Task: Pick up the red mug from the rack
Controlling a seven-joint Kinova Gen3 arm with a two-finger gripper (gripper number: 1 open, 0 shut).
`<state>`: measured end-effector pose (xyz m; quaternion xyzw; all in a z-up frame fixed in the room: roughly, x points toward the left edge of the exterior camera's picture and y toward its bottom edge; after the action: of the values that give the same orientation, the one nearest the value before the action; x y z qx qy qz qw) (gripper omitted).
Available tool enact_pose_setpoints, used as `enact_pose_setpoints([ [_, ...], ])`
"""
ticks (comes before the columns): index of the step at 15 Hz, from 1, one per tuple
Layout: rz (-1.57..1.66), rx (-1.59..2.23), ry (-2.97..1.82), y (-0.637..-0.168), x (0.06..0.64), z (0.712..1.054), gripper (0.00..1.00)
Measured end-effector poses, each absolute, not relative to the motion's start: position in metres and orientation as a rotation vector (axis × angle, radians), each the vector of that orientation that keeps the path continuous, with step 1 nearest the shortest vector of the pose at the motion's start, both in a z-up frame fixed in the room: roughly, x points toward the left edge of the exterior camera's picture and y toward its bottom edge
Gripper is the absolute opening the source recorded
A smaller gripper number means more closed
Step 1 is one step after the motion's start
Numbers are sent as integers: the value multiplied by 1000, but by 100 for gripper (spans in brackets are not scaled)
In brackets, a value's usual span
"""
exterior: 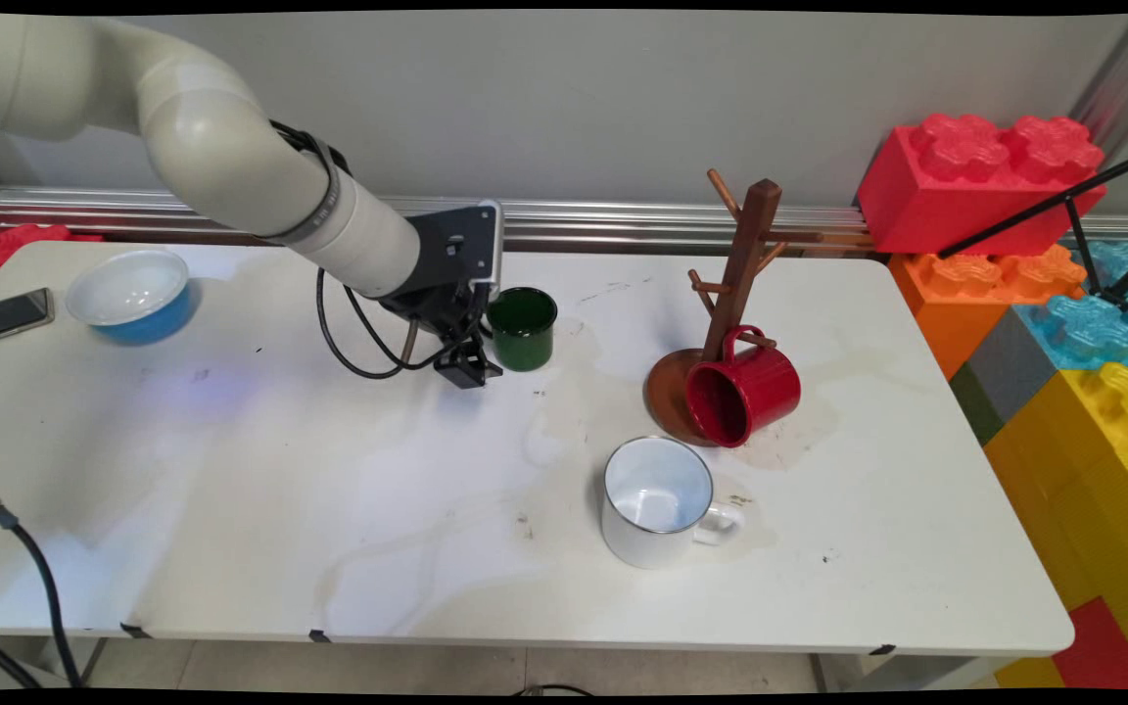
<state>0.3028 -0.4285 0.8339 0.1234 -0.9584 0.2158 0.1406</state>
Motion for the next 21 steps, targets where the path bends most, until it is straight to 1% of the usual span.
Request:
enact_pose_setpoints([
  [7,529,529,-2737,-413,298,870,100],
  [15,377,760,-2672,-391,289,923,100],
  [21,289,854,-2580,-381,284,957,100],
])
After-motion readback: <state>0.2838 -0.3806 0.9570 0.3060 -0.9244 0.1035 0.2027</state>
